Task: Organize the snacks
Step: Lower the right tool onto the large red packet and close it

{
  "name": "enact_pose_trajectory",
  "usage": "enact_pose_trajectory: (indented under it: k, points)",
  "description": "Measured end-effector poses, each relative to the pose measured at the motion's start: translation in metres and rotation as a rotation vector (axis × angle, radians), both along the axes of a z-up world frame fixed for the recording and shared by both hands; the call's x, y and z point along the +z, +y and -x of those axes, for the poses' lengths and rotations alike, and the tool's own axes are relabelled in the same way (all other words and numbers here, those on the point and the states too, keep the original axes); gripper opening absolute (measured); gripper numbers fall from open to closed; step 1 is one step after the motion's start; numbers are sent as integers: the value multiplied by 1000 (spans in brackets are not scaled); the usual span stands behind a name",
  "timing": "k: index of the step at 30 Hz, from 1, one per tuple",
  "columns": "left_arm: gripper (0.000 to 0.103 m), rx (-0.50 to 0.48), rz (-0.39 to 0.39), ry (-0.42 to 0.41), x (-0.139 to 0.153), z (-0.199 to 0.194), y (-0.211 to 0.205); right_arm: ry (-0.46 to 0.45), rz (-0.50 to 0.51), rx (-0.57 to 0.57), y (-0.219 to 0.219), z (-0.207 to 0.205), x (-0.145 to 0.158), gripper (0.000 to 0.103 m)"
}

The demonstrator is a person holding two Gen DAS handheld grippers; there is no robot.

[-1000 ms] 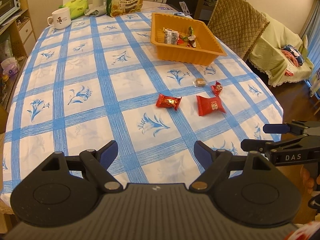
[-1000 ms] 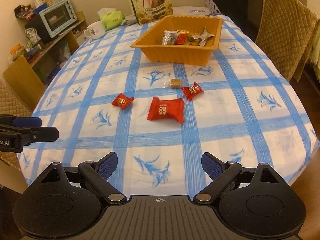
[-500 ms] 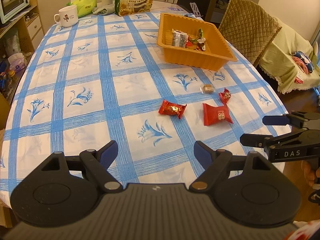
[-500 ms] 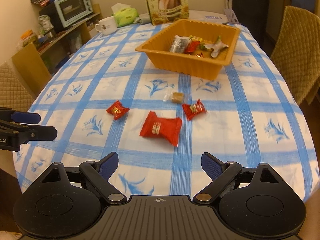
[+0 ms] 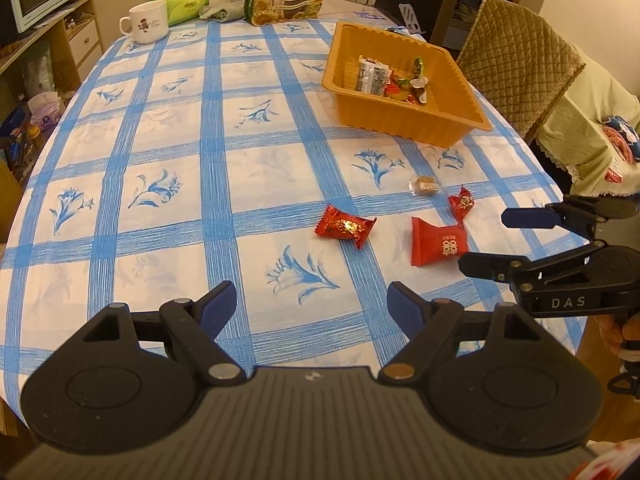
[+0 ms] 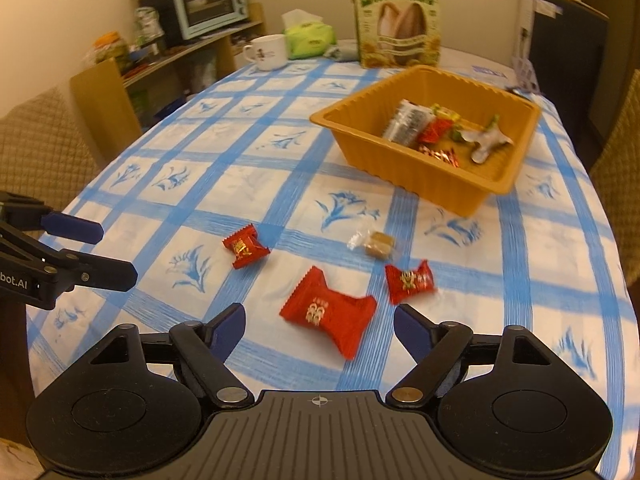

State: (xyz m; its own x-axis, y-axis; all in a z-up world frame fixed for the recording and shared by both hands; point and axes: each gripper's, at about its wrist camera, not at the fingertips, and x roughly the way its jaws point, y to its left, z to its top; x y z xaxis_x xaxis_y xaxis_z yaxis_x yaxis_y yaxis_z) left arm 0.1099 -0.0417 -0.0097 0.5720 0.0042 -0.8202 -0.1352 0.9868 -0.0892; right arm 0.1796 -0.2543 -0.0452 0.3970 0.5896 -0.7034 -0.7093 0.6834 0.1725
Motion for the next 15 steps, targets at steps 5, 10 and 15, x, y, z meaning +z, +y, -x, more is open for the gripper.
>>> enact_pose_trajectory:
  k: [5, 10, 15]
  points:
    - [81, 33, 0, 13, -4, 0, 1, -16, 16, 85, 9, -10, -7, 76]
    - [81, 66, -1, 27, -7, 2, 1, -27, 36, 184, 20, -18, -18, 68]
    - [81, 91, 0, 37, -9, 3, 3, -41, 60, 241, 27, -25, -28, 66]
